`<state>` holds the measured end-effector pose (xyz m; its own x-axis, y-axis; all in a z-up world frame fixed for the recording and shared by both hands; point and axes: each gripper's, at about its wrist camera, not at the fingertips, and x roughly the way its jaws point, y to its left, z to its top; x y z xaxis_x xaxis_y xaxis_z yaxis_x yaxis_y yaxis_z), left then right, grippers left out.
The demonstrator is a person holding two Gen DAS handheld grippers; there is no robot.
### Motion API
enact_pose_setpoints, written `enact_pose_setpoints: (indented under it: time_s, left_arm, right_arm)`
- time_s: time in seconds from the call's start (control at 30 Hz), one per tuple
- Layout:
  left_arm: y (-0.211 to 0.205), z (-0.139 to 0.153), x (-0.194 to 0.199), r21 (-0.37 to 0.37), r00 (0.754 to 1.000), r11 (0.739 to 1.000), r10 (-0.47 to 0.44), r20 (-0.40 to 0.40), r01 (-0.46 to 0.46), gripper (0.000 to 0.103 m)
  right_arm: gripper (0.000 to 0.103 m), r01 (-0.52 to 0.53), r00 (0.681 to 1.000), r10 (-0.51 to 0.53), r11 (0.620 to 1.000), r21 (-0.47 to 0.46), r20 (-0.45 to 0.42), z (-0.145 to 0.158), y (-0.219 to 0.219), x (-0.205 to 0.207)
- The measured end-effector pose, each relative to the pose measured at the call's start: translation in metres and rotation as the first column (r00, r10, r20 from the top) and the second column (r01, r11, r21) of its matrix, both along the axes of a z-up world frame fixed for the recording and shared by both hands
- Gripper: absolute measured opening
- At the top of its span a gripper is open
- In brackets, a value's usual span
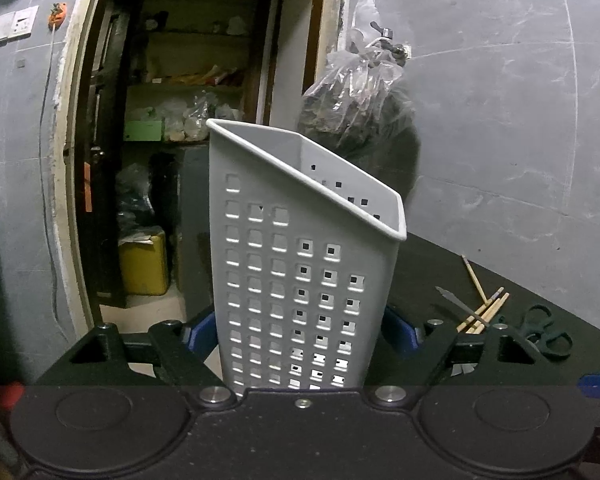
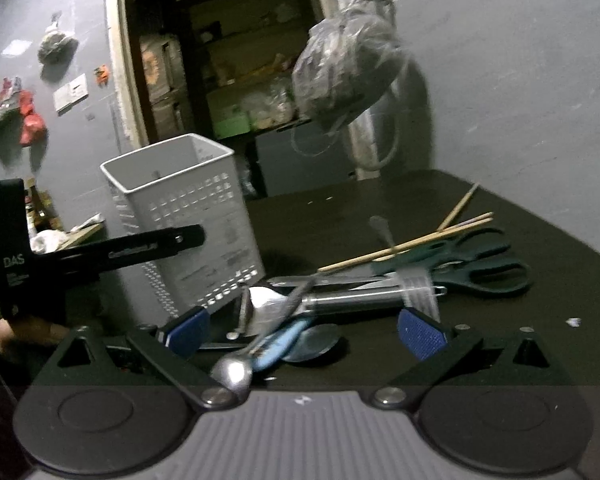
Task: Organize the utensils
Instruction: 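Grasp a silver spoon from the pile with the right tool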
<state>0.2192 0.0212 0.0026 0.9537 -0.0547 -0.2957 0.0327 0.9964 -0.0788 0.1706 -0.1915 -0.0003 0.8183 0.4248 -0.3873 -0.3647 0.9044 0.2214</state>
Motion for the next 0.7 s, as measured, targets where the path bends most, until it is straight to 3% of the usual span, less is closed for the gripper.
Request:
enact_pose_setpoints:
  time_s: [0.23, 0.5, 0.7]
  left_arm:
    - [0.000, 0.001, 0.000, -0.001, 1.000, 1.000, 0.004, -0.007, -0.004, 0.084]
    - [-0.001, 0.000, -0.002, 0.005, 1.000, 1.000, 0.002, -0.009, -0.002, 0.082]
    - [-0.001, 0.000, -0.002, 0.004, 1.000, 1.000, 0.002, -0.009, -0.002, 0.082]
  right_arm:
    - [0.082, -0.050, 0.997, 0.050, 0.999, -0.005, -0.067, 0.001, 0.012, 0.023]
    - [0.048, -0.041, 0.989, 0.032, 0.997, -0.059, -0.144, 0.002, 0.026, 0.049]
    - [0.037, -0.033, 0.976, 0.021, 0.998, -0.053, -0.216, -0.005, 0.033, 0.066]
